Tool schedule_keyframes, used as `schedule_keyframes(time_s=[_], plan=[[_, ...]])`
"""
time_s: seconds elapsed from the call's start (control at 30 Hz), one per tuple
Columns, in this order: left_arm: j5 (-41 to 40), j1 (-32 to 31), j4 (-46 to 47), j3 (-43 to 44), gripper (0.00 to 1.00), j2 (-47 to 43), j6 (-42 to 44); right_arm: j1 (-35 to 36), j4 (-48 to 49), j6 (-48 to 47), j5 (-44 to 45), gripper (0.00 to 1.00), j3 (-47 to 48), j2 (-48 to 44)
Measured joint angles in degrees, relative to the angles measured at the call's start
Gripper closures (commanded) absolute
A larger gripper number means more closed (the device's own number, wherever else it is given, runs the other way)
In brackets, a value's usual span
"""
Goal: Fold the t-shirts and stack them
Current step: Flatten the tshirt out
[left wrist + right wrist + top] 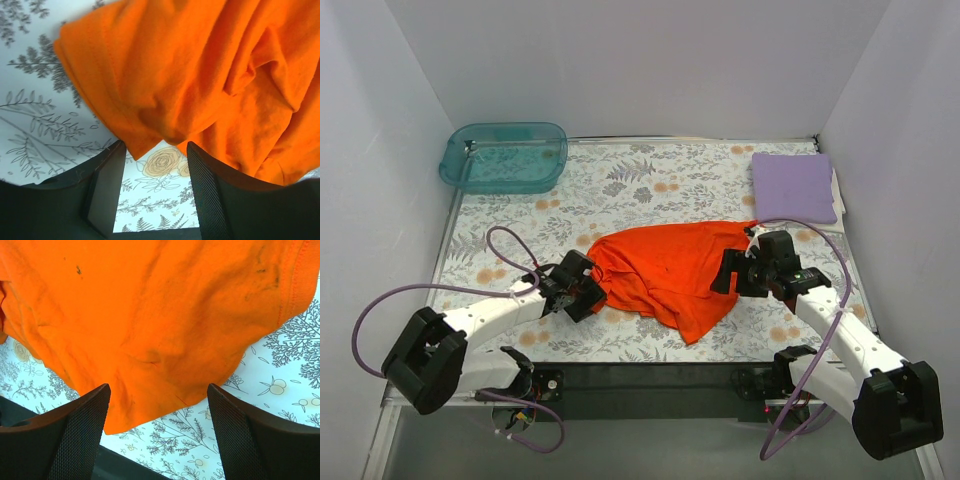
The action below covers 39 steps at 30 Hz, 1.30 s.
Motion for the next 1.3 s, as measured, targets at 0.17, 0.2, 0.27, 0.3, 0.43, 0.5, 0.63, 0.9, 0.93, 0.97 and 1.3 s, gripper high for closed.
schedule_keyframes(time_s=[0.17,0.2,0.27,0.3,0.43,0.5,0.63,0.9,0.93,0.97,1.3], plan=[[-2.29,-2.05,0.15,2.40,0.72,3.89,-0.59,0.07,0.11,-0.28,-1.53,0.29,-1.18,0.00],[-2.73,-2.34,0.20,2.51,0.77,4.24,-0.83,0.13,0.13,-0.39,-1.97,0.30,-1.81,0.04],[-3.52,-2.78,-0.17,2.51,0.92,4.68,-1.05,0.31,0.07,-0.63,-2.89,0.30,-2.97,0.24],[-4.00,-2.84,-0.46,2.51,0.99,4.66,-1.07,0.37,0.02,-0.81,-3.48,0.30,-3.48,0.52],[-5.90,-2.97,-2.75,2.47,1.00,3.98,-0.96,0.83,-0.15,-1.46,-5.90,0.31,-4.90,1.95],[-7.32,-3.06,-4.72,2.60,1.00,3.02,-0.50,1.18,-0.13,-1.55,-6.93,0.31,-5.29,2.62],[-10.56,-3.08,-9.25,4.44,1.00,-0.13,1.27,2.03,-0.04,-1.46,-7.80,0.33,-5.66,4.26],[-16.09,-3.06,-15.10,10.05,1.00,-5.97,5.88,2.51,3.78,1.18,-6.78,0.51,-5.95,7.06],[-16.74,-3.06,-15.74,10.40,1.00,-6.56,6.45,2.51,4.55,1.53,-6.43,0.57,-5.88,7.89],[-17.31,-3.04,-16.52,10.78,1.00,-7.08,6.99,2.49,5.20,1.79,-6.14,0.64,-5.75,8.83],[-22.58,3.21,-21.64,18.21,1.00,-11.96,16.50,1.99,-5.53,-1.68,8.37,0.99,11.06,15.06]])
